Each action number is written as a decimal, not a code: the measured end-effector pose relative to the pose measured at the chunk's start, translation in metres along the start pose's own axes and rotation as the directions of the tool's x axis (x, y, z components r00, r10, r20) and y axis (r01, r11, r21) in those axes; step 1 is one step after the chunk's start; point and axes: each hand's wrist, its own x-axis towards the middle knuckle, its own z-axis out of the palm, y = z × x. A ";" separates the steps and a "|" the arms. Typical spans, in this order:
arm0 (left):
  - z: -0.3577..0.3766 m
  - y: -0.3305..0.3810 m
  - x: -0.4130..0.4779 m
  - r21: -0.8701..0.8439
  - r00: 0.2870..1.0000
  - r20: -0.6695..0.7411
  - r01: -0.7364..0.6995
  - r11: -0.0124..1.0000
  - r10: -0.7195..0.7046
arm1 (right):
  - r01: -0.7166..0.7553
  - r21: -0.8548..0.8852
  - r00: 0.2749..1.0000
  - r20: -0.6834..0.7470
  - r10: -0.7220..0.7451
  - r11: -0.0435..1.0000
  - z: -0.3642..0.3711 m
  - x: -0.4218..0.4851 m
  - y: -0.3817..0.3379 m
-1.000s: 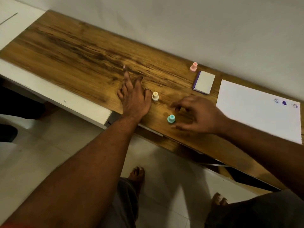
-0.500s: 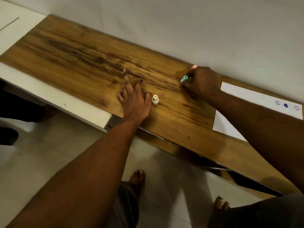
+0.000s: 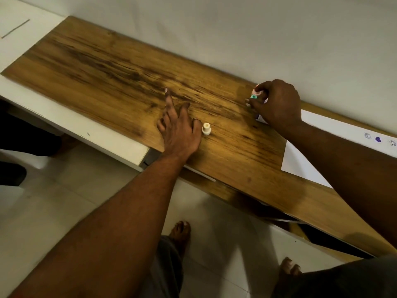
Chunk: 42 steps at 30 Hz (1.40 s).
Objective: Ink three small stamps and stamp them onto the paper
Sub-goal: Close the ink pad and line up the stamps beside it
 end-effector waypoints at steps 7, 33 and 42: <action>0.001 0.001 -0.001 -0.019 1.000 -0.011 0.016 1.000 -0.016 | 0.361 0.224 0.890 0.208 -0.406 0.905 0.001 -0.052 -0.060; -0.002 0.006 -0.001 -0.082 0.999 -0.046 0.026 0.996 -0.030 | -0.049 0.034 0.998 0.050 0.047 0.998 0.005 -0.032 -0.002; 0.001 0.006 -0.001 -0.082 0.999 -0.041 0.018 0.996 -0.022 | -0.004 -0.087 0.981 0.194 0.020 0.996 -0.019 -0.020 0.067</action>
